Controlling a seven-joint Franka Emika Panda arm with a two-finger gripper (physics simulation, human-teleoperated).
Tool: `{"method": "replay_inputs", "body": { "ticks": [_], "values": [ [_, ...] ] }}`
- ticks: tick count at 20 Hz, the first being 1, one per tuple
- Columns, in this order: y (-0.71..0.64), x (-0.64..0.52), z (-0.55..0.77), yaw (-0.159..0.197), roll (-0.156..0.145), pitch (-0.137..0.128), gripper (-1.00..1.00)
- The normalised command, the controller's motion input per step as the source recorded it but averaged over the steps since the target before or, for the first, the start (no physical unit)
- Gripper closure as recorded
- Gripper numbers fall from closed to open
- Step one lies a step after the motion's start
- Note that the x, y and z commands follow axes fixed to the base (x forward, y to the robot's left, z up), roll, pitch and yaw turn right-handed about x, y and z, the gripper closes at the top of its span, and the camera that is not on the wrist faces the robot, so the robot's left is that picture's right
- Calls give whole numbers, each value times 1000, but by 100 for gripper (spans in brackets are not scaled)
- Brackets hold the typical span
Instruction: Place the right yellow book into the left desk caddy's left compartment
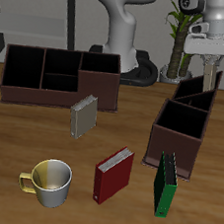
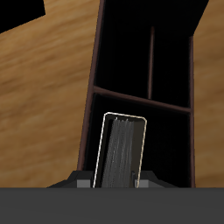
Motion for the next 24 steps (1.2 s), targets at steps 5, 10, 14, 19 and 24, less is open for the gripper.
{"method": "replay_inputs", "body": {
  "ticks": [5, 10, 14, 19, 24],
  "values": [
    [-66, 52, -167, -16, -11, 31, 100],
    [-56, 171, -267, 16, -9, 42, 100],
    [-35, 119, -236, 7, -5, 45, 100],
    [-9, 112, -367, -5, 4, 74, 100],
    [59, 3, -252, -19, 52, 111, -100]
  ]
}}
